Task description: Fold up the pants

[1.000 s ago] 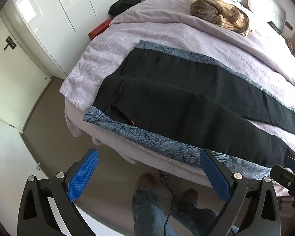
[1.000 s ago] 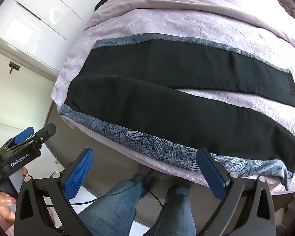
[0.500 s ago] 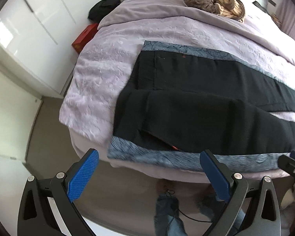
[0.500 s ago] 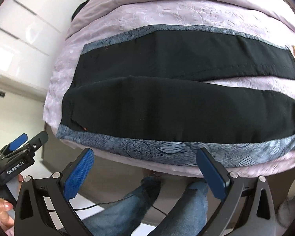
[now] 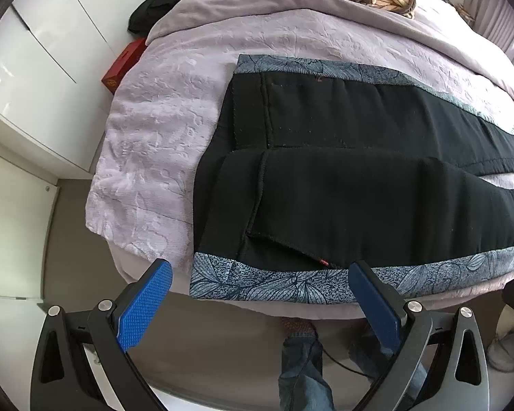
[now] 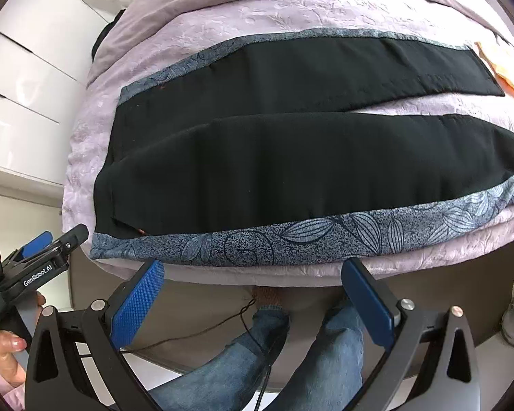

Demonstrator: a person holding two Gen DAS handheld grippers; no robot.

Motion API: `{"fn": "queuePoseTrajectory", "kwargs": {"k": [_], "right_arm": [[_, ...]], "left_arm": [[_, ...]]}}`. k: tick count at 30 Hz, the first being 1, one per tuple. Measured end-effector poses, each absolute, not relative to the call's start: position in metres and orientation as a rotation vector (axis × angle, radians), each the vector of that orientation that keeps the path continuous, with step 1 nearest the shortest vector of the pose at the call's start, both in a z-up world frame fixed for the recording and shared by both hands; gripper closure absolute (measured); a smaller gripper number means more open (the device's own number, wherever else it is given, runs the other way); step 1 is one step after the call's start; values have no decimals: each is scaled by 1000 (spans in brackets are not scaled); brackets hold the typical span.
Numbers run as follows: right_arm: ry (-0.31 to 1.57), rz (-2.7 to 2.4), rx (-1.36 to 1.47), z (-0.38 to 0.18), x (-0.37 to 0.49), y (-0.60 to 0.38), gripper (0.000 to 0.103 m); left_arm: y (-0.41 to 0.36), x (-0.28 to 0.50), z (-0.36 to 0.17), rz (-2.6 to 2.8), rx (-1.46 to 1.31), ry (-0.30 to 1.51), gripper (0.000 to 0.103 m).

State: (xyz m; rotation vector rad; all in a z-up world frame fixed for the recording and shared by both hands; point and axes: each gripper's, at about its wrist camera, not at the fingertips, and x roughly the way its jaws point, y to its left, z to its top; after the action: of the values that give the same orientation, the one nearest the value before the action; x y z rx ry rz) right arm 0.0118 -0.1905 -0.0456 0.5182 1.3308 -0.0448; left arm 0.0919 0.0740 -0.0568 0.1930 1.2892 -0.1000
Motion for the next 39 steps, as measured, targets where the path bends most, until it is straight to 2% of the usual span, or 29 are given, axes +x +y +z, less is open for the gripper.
{"fn": "queuePoseTrajectory", "kwargs": {"k": [11, 29, 30, 31, 33, 35, 39], "right_arm": [[1344, -17, 549, -61, 14, -187, 0], [1292, 217, 996, -141, 12, -179, 3], [1284, 231, 1009, -144, 13, -179, 6], [1282, 241, 1020, -147, 14, -178, 9], [1294, 271, 1057, -158, 16, -175, 31], [1313, 295, 1097, -167, 18, -172, 36], [1322, 331, 1133, -179, 24, -159, 37]], "left_arm": [[84, 98, -74, -105, 138, 1290, 0], [121, 84, -128, -188, -130, 1368, 0], [122, 82, -132, -186, -149, 1372, 2], [122, 81, -134, -188, -161, 1376, 10], [124, 80, -143, -192, -186, 1402, 20], [124, 78, -152, -200, -223, 1435, 22], [126, 73, -157, -190, -269, 1451, 22]]}}
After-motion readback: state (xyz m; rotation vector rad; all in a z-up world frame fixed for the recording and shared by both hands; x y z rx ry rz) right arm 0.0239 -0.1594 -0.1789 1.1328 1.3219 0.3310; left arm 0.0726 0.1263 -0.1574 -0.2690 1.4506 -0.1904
